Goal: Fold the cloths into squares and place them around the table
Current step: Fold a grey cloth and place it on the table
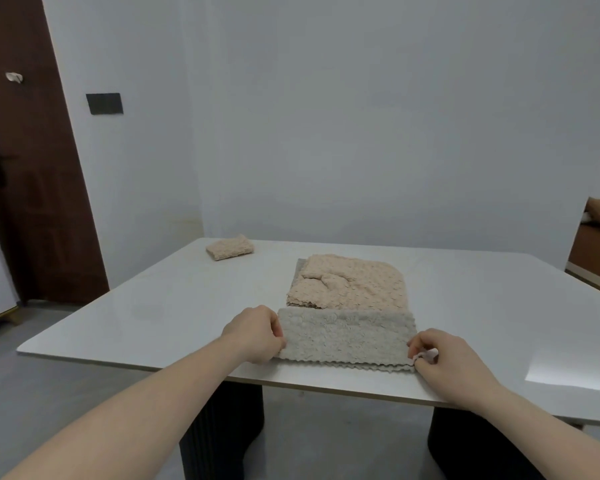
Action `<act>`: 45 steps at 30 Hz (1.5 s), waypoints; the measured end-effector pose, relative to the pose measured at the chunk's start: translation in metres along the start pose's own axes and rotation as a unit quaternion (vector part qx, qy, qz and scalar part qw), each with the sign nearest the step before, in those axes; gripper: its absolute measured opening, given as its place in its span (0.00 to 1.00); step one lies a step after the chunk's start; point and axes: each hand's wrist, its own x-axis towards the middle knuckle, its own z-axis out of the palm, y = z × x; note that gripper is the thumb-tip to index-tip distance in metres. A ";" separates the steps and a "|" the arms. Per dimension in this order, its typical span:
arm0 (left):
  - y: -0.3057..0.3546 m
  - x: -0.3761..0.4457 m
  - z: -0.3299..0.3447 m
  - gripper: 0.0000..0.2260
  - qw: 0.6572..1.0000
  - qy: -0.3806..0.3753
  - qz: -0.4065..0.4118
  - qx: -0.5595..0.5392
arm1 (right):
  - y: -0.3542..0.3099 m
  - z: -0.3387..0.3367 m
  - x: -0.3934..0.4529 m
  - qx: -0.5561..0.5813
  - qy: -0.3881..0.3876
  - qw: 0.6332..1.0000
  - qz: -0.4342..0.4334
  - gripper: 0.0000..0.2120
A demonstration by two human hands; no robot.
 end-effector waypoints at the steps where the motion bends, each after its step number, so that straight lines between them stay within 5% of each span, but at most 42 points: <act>1: 0.000 0.000 0.002 0.06 1.000 -0.010 0.002 0.011 | 0.000 0.002 -0.001 0.010 -0.001 1.000 0.007 0.11; 9: 0.007 -0.002 0.007 0.04 0.998 0.007 0.019 0.063 | 0.002 0.002 -0.007 0.045 -0.042 0.998 -0.007 0.10; 16: 0.033 -0.008 0.003 0.07 0.999 -0.006 0.045 -0.018 | 0.005 0.010 -0.011 0.063 0.032 0.997 -0.012 0.04; 20: 0.061 -0.016 0.015 0.04 0.988 -0.023 0.126 -0.087 | 0.004 0.011 -0.012 0.092 0.090 0.992 -0.010 0.09; 24: 0.085 -0.023 0.038 0.15 0.974 -0.073 0.216 0.004 | 0.009 0.013 -0.012 0.108 0.127 0.986 -0.030 0.16; 31: 0.074 0.001 0.041 0.15 0.982 -0.038 0.176 -0.056 | 0.016 -0.001 0.007 0.211 0.129 0.956 0.160 0.16; 34: 0.057 0.012 0.038 0.18 0.980 0.036 0.195 0.018 | 0.016 0.001 0.020 0.164 0.096 0.962 0.195 0.07; 41: 0.031 0.011 0.057 0.33 0.975 -0.103 0.156 0.119 | 0.014 0.014 0.053 0.089 0.023 0.971 0.222 0.27; 45: 0.029 0.021 0.047 0.33 0.981 -0.086 0.153 0.078 | 0.013 0.020 0.054 0.011 0.042 0.979 0.198 0.22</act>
